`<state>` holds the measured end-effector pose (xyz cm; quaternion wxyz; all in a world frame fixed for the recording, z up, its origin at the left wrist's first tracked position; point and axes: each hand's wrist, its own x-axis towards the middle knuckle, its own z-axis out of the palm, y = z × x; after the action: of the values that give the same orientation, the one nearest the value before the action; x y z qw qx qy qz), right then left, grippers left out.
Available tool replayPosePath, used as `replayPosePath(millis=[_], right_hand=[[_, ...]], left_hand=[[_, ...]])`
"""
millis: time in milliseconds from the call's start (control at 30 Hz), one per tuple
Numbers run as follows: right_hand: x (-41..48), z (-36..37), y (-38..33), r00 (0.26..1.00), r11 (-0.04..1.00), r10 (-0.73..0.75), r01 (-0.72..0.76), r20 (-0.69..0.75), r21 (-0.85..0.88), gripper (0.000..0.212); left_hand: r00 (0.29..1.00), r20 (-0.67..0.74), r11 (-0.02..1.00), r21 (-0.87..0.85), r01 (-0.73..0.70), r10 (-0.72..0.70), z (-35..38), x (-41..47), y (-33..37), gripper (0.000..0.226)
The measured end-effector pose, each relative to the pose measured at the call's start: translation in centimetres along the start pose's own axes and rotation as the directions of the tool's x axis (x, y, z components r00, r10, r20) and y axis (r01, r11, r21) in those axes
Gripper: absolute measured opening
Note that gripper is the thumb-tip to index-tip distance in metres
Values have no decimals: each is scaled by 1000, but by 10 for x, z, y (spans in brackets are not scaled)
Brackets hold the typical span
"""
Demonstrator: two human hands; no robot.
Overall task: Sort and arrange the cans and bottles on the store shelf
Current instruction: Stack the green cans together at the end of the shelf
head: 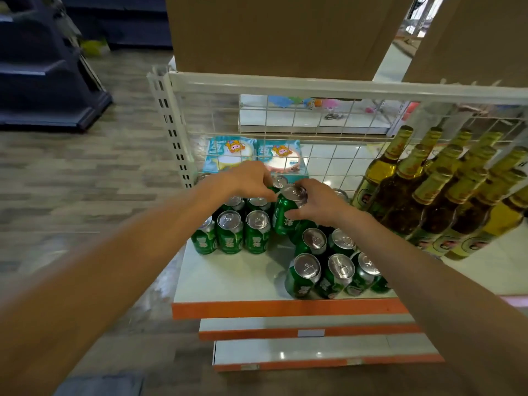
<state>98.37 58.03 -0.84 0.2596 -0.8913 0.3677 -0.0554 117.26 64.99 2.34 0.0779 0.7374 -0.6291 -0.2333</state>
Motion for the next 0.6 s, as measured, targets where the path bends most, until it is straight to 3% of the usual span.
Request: replayPosePath(millis=[200,433,600], right_hand=[[3,25,1,996,980,10,7,83,-198,75],[6,51,3,991,825,19,58,130,-562,82],[6,56,4,992,807,18,59,126,-587,83]], left_hand=[[998,66,978,209,-7,-7,50,-8,-30,38],[998,43,977,206,-50,43,62,-11,-36,50],[997,-19,980,182,-76,81,68,-11,-39,51]])
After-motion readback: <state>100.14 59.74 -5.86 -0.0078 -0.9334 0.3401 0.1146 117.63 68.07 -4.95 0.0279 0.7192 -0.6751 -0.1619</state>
